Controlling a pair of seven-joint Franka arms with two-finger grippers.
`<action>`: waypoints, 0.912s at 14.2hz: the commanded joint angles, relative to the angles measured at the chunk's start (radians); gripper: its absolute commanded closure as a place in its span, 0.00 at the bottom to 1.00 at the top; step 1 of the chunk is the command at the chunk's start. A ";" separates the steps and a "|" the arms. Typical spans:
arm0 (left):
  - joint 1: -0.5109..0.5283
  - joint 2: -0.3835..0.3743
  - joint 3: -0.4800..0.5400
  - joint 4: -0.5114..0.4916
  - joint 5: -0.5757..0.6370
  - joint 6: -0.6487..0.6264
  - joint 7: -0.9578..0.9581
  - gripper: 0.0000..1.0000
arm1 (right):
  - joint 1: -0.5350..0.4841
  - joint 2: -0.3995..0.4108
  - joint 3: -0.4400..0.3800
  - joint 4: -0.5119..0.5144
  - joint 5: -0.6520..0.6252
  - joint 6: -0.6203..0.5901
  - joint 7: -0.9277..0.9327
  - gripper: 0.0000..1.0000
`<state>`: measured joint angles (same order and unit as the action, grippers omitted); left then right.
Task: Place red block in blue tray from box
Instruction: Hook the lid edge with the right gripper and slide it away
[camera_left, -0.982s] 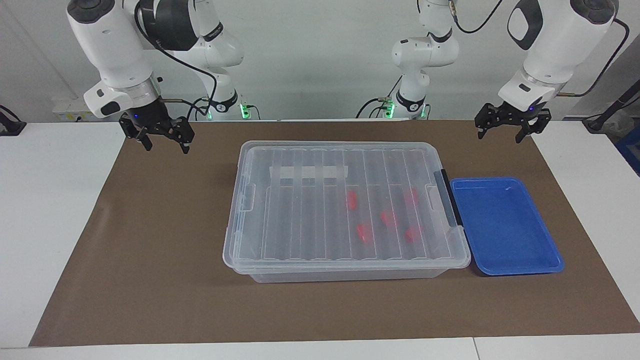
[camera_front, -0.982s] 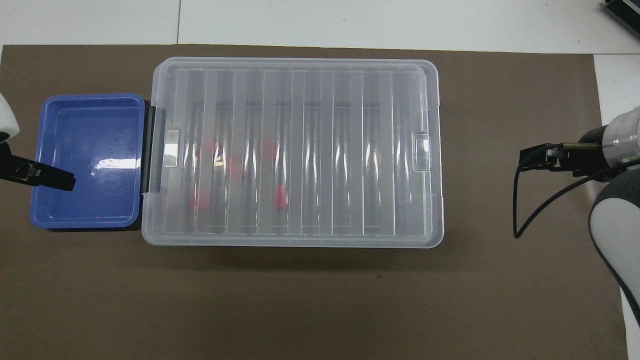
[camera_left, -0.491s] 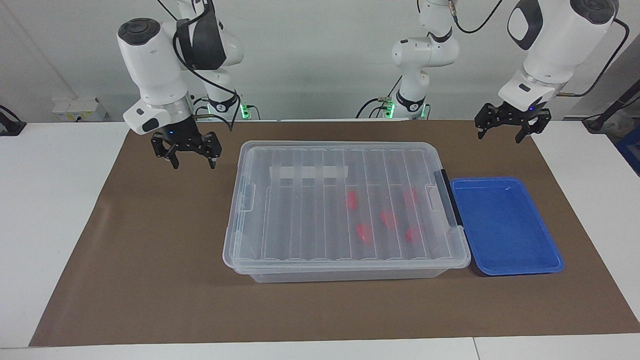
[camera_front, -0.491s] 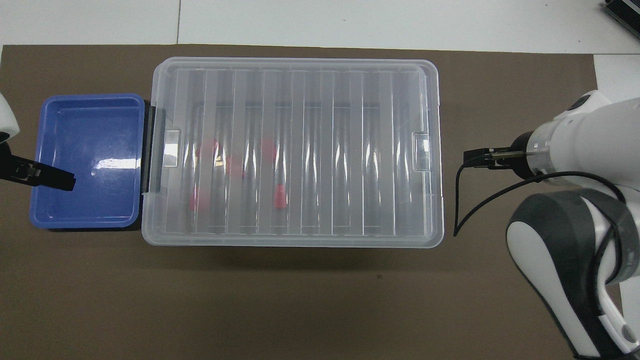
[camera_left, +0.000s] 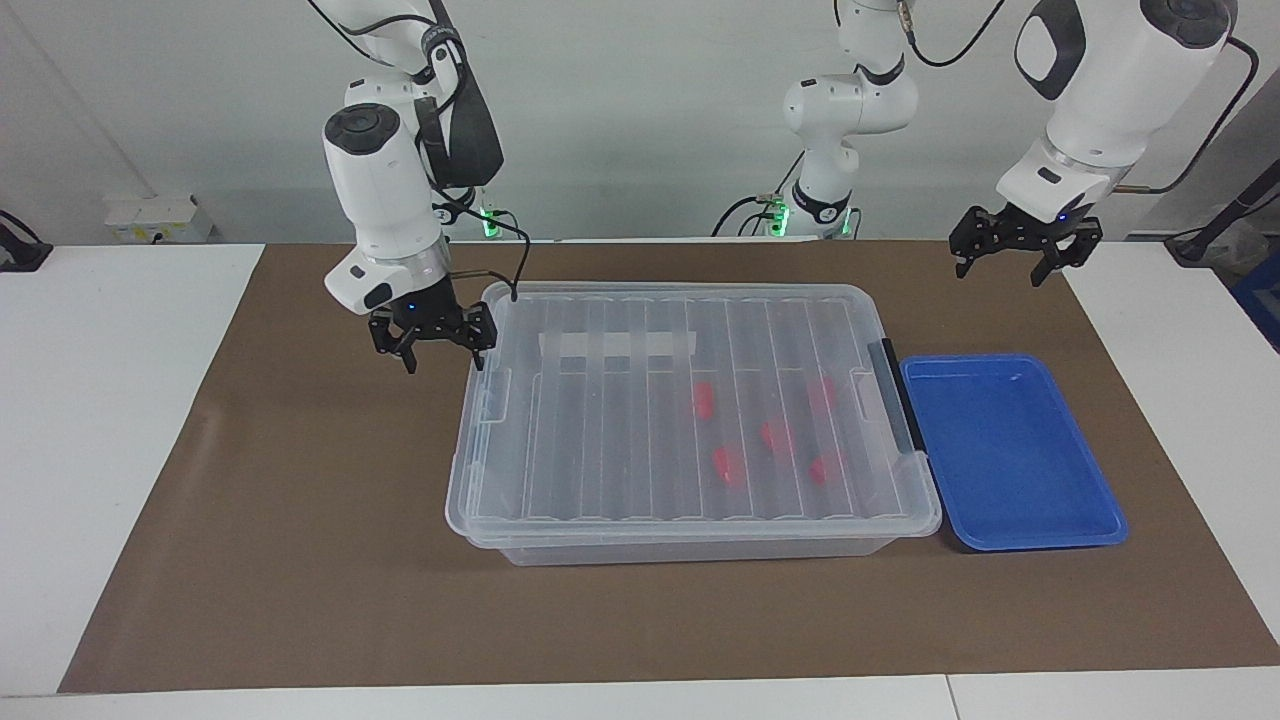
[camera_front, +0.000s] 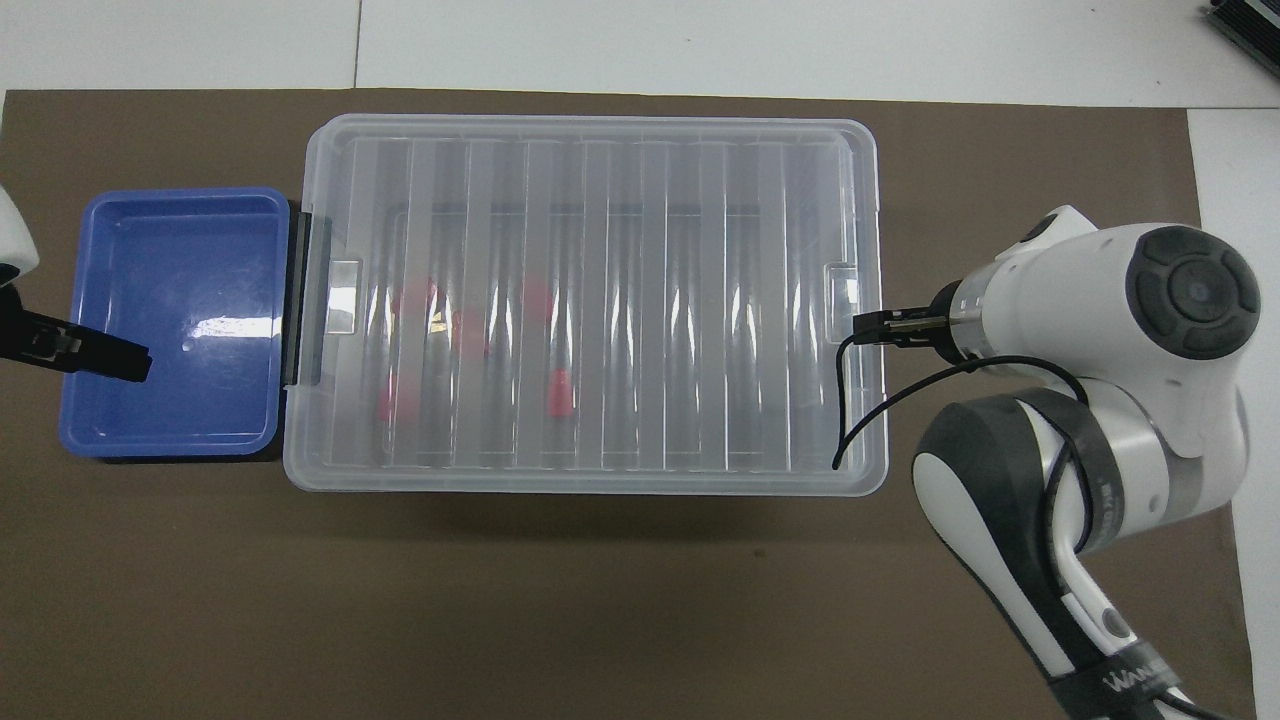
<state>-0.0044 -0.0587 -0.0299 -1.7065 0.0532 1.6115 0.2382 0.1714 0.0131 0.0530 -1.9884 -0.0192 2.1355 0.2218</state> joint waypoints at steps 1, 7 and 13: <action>0.004 -0.030 0.001 -0.033 0.005 0.016 0.001 0.00 | 0.010 -0.016 0.002 -0.038 0.013 0.032 0.018 0.03; 0.004 -0.029 0.001 -0.033 0.005 0.016 0.001 0.00 | -0.038 -0.022 -0.001 -0.043 0.013 -0.017 -0.004 0.01; 0.004 -0.030 0.001 -0.033 0.005 0.016 0.001 0.00 | -0.145 -0.030 -0.001 -0.043 0.013 -0.094 -0.175 0.00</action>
<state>-0.0044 -0.0587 -0.0299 -1.7065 0.0532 1.6115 0.2382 0.0737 0.0065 0.0471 -2.0106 -0.0190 2.0672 0.1317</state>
